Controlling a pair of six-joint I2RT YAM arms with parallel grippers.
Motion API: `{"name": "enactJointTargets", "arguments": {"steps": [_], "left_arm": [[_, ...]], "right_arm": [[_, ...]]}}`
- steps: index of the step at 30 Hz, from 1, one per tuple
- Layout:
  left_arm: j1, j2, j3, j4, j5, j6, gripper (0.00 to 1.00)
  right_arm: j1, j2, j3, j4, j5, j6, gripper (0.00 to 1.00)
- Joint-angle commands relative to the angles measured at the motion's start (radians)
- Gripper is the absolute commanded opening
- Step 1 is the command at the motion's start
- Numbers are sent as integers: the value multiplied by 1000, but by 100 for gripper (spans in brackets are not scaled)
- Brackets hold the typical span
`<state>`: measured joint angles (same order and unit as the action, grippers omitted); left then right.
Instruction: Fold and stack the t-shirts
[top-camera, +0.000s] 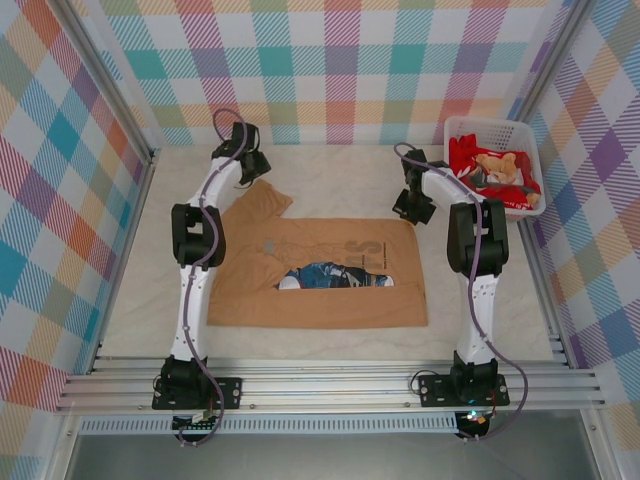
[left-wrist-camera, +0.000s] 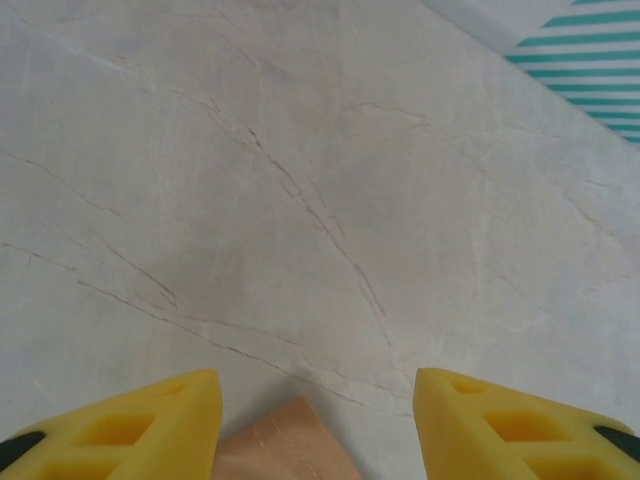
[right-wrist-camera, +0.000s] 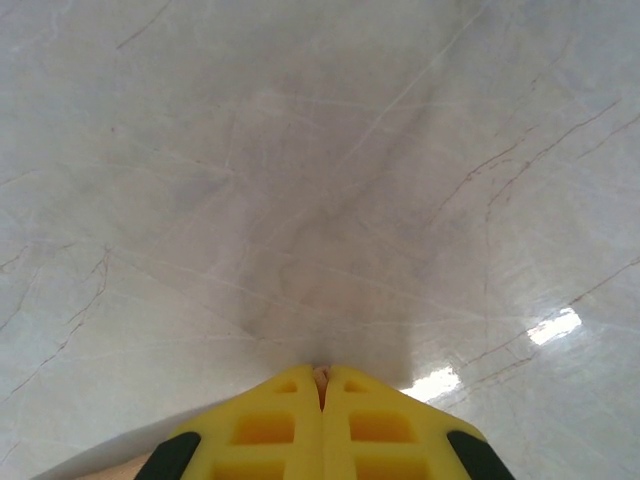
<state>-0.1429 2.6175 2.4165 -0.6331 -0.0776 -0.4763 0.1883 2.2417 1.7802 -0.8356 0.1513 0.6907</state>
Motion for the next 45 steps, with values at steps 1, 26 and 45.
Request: {"name": "enactJointTargets", "arguments": {"steps": [1,26,45], "left_arm": [[-16,55,75,-63,-60,34,53],[-69,124,131,-269,-128,37,13],[-72,-378,-280,-270,-143,40,0]], "right_arm": [[4,-1,10,-33,-28,-4,0],[10,-17,-41,-10,-52,19,0],[10,-154,-97,39,-108,-92,0]]}}
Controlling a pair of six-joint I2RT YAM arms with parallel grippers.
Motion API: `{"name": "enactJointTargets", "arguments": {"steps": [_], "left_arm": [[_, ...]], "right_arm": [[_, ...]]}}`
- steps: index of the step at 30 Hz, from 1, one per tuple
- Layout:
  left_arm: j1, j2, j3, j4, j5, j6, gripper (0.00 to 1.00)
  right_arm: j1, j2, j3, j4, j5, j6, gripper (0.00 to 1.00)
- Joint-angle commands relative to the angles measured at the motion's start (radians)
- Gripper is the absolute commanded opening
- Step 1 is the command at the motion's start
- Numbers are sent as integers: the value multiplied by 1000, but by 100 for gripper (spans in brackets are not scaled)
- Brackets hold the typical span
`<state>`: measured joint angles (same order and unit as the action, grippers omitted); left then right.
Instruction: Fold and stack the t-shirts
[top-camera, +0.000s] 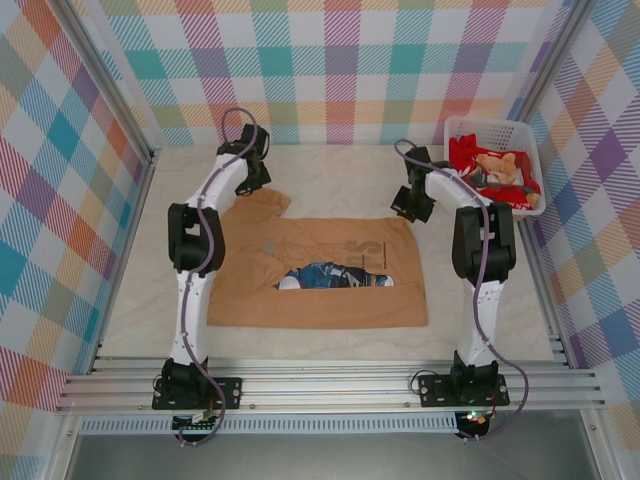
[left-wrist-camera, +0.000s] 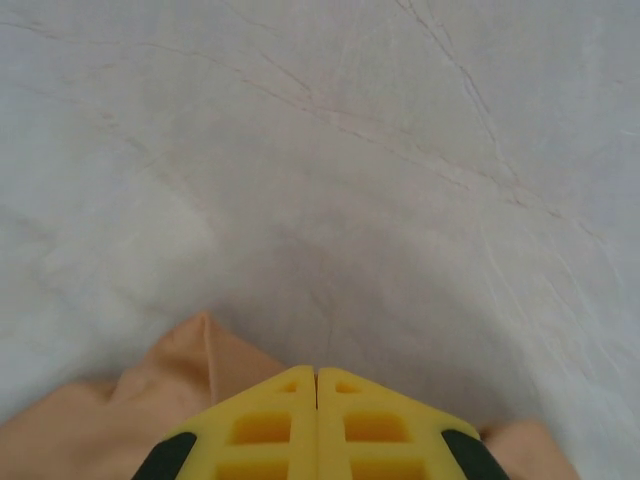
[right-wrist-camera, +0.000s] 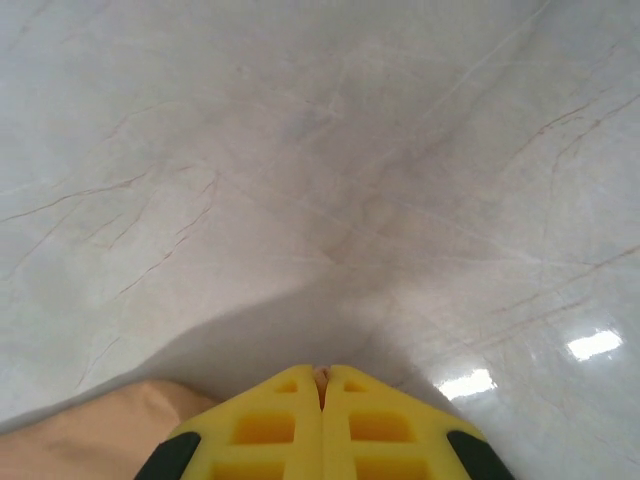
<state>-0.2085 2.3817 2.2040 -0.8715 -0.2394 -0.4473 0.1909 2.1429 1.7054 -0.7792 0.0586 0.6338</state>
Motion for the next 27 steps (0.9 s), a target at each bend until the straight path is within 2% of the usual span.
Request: {"name": "enactJointTargets", "arguments": {"steps": [1,13,19,27], "left_arm": [[-6,-181,-106,-37,27,11,0],[-7,-703,-675,-61,45,-60,0],[-6,-919,-830,-130,27,-83,0],[-7,-1123,-993,-217,30,-106,0]], "right_arm": [[7,-65,-32,-20,-12,-40,0],[8,-226,-179,-20,-16,-64,0],[18,-311,-284,-24,-19,-75,0],[27,-384,-386,-51,8,-70,0]]}}
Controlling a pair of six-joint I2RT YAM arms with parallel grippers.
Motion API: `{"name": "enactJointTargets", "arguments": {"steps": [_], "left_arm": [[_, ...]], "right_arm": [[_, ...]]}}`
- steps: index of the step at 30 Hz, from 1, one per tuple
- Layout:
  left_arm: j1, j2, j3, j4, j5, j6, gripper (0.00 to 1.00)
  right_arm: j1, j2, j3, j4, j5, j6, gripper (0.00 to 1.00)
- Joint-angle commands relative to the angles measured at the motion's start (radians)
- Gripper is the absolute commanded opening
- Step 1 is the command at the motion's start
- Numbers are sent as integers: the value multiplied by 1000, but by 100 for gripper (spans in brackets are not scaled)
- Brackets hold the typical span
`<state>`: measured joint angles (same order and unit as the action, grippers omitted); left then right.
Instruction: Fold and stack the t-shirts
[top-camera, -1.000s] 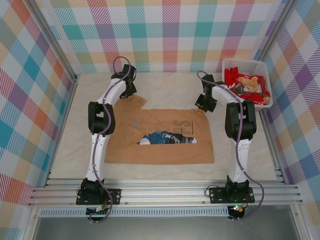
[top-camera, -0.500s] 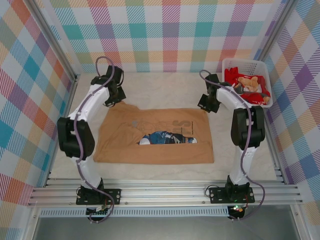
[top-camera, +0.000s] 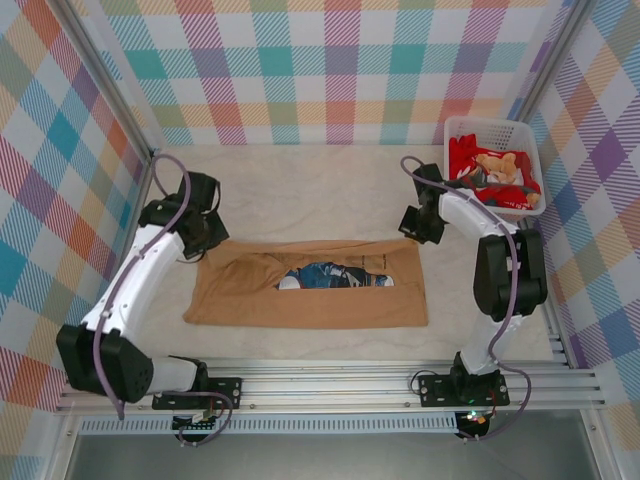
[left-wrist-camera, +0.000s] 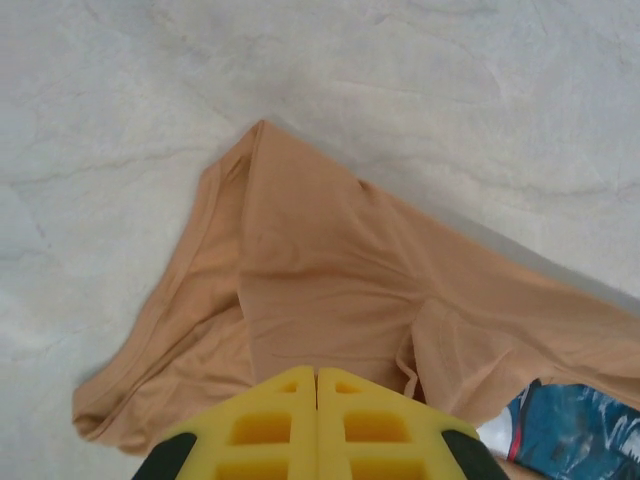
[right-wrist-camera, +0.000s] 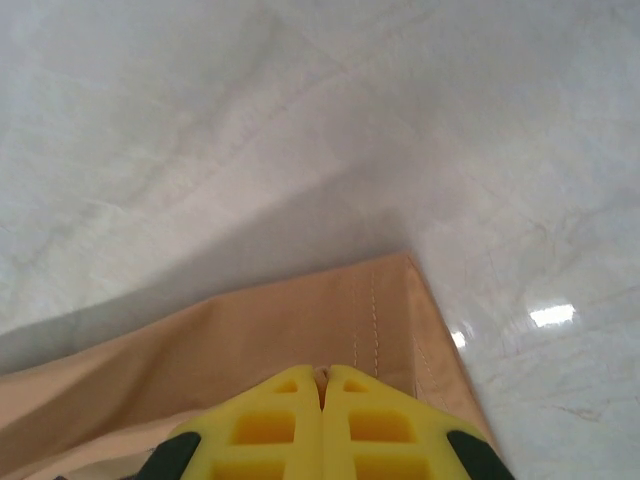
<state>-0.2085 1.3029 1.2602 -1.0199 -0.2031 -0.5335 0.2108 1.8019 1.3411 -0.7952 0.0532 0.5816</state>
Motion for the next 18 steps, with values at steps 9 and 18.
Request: {"name": "enactJointTargets", "arguments": {"steps": [9,18], "left_arm": [[-6,-176,-222,-100,-14,-15,0],[-8,-202,-332,-108,-17,10,0]], "right_arm": [[22,-89,-113,-72,49,-2,0],[32,-150,-215,-63,60,4,0]]}}
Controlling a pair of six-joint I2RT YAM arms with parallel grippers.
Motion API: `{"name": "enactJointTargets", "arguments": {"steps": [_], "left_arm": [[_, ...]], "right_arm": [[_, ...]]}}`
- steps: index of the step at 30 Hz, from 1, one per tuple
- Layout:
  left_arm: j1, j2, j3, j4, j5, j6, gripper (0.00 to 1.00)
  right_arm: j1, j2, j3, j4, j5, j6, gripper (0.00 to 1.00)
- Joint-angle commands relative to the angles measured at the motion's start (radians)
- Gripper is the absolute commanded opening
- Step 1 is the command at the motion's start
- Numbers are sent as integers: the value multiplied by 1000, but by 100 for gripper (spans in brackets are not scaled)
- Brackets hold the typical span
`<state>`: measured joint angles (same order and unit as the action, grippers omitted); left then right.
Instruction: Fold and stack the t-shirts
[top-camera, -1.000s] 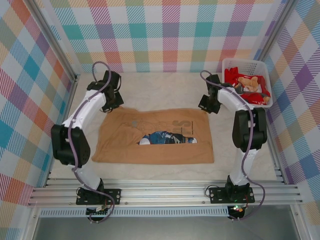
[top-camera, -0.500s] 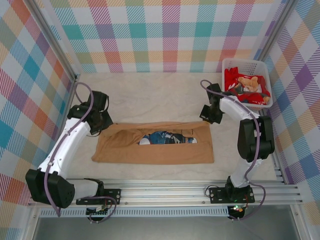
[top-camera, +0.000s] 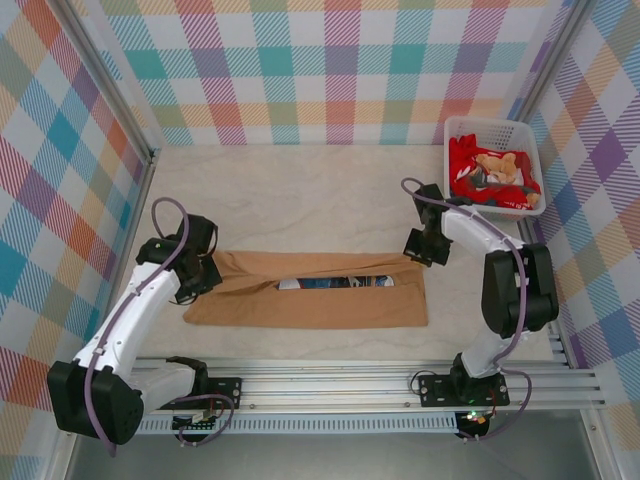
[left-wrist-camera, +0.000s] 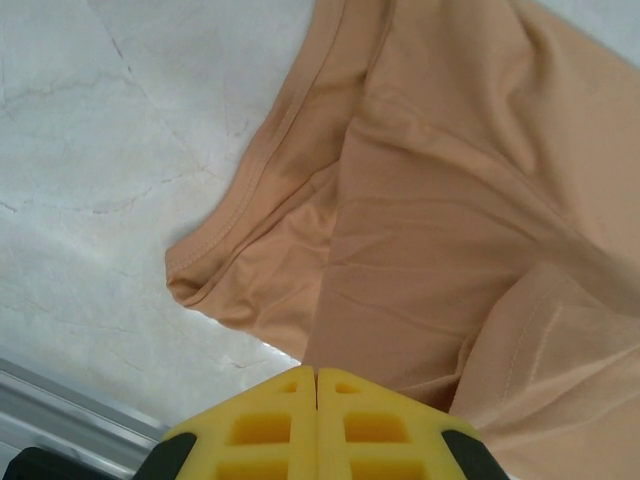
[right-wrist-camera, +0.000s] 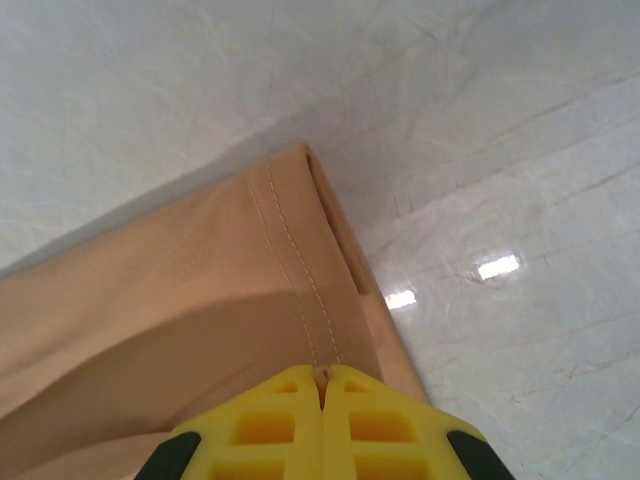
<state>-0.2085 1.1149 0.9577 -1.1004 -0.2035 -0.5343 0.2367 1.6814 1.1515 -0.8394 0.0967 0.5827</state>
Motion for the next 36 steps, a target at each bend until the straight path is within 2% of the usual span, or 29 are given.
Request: {"name": "enactJointTargets", "arguments": {"steps": [1,18,19,22,23,25,27,32,36], "left_arm": [[-12,-15,-38,-20,-16,7,0],[-35,51,-70,17,-54,-69,0],[-35,52,-70,14,-55,-77,0],[-37,50,-71,7,-66,-89,0],[-38,50,-69,5,-69,-91,3],[-37,54,-53,-9,-76,-101,24],[-37,53,-27,-28,-85,-111,33],[-34,74,77,-25,-99,-122,48],[37,207,171,42,-19,-95,50]], "right_arm": [[6,-29,-32,-18,14,3,0],[22,-65,-103,-21,-6,41,0],[23,-71,-109,-25,0,49,2],[22,-110,-131,-31,33,71,19],[23,-127,-137,-30,45,76,24],[23,-156,-139,-37,72,83,28],[23,-183,-132,-41,91,84,29],[30,-215,-113,5,50,69,21],[52,-168,-104,84,-64,66,18]]}}
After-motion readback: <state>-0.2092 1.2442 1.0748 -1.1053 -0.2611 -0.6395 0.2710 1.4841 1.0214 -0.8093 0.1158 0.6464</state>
